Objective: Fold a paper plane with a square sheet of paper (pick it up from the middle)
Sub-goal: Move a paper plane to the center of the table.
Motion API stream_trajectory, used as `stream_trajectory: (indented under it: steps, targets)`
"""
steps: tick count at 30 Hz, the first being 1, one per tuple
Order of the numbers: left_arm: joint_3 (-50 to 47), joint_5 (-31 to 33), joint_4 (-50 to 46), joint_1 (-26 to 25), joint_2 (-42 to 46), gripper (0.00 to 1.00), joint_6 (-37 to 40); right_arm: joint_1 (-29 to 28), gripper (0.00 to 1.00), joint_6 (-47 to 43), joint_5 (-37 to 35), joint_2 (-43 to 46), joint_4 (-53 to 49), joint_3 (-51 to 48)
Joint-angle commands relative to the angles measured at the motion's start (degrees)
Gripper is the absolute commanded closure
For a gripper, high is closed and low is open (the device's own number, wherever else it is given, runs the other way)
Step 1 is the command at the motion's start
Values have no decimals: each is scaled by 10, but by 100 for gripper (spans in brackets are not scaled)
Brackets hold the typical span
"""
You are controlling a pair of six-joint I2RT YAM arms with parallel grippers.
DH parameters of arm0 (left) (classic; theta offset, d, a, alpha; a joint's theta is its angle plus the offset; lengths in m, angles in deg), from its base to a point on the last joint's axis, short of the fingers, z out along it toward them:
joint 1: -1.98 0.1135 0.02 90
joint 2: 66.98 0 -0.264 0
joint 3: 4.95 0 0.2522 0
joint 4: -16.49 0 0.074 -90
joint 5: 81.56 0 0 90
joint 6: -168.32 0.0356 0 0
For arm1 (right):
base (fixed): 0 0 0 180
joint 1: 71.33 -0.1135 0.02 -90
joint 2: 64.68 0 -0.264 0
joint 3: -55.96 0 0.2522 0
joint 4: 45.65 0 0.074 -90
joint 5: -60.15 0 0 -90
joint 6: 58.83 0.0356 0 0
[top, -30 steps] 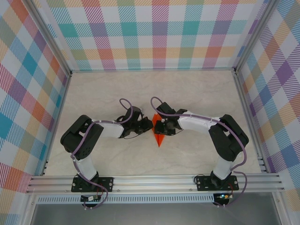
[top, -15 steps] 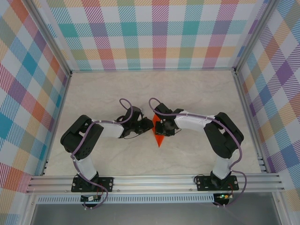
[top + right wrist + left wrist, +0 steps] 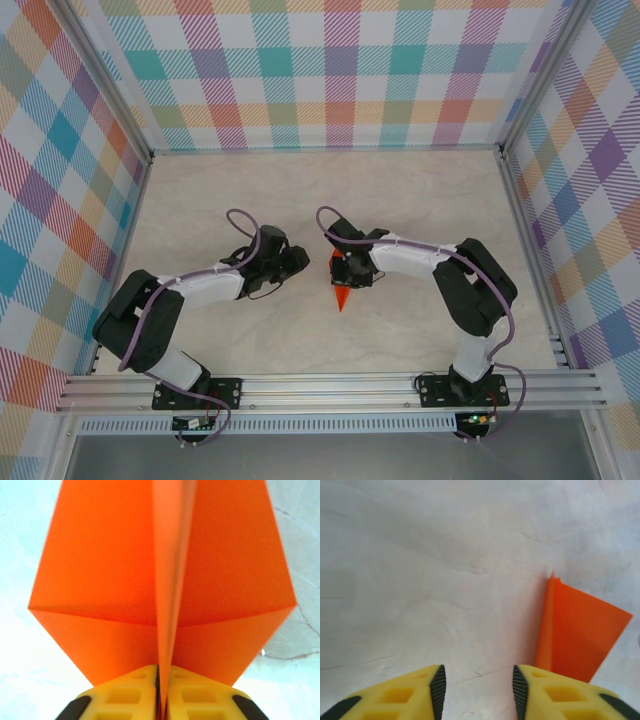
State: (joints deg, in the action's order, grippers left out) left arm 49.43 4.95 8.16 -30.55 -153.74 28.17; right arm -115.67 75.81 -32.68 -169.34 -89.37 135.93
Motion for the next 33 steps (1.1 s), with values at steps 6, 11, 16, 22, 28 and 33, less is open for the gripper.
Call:
stream_trajectory:
  steps: [6, 11, 16, 22, 28, 33]
  targets:
    - [-7, 164, -168, 7, 71, 30, -13, -10, 93, -1, -38, -31, -54, 42]
    - [-11, 183, -188, 9, 79, 25, -15, -14, 86, -3, -39, -55, -68, 62]
    - [-10, 180, -189, 9, 71, 23, -15, -19, 84, -1, -41, -65, -75, 70]
    - [-10, 180, -191, 10, 67, 18, -14, -20, 86, 10, -48, -77, -81, 65]
    - [-2, 195, -223, 10, 66, 8, -12, -20, 94, 7, -57, -61, -85, 75]
    - [12, 219, -269, 12, 64, 0, -5, -11, 95, -33, -89, -48, -107, 131]
